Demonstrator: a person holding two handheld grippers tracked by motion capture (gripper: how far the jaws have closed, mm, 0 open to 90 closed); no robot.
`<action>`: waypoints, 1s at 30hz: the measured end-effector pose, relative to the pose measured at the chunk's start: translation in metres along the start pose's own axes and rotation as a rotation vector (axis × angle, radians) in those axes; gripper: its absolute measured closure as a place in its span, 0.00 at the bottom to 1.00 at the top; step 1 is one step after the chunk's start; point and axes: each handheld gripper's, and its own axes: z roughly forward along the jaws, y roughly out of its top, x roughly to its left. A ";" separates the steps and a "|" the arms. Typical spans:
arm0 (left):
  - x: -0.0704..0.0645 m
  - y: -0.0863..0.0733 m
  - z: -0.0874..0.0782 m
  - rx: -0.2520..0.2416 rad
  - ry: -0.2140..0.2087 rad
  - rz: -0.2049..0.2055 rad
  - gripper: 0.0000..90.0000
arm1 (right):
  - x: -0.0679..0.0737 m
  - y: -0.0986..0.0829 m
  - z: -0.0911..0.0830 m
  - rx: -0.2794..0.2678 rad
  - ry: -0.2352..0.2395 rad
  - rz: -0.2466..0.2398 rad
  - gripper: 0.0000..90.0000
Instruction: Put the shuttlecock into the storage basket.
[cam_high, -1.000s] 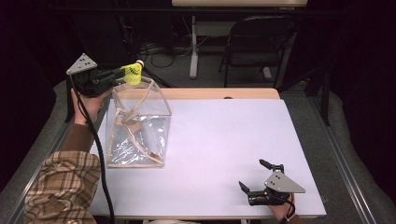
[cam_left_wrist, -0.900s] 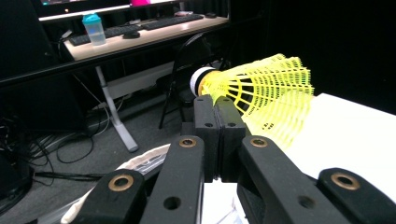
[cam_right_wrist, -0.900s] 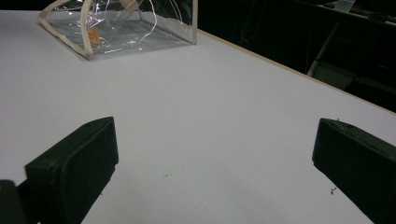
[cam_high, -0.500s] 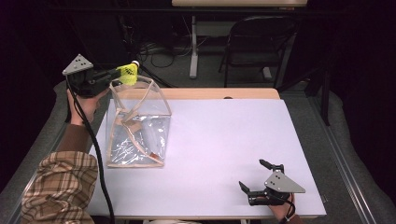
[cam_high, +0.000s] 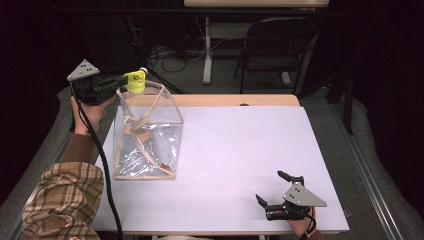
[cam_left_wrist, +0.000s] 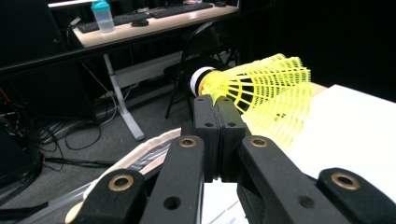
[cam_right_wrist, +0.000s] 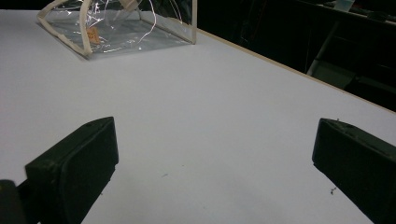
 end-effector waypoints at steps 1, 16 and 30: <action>0.001 0.000 0.000 0.003 -0.001 -0.003 0.99 | 0.000 0.000 0.000 0.001 -0.001 0.002 0.00; 0.002 -0.011 0.005 0.036 -0.001 -0.005 1.00 | 0.000 0.000 0.000 0.000 -0.001 -0.001 0.00; 0.001 -0.020 0.007 0.054 -0.008 -0.007 1.00 | 0.000 0.000 0.000 0.000 0.000 -0.001 0.00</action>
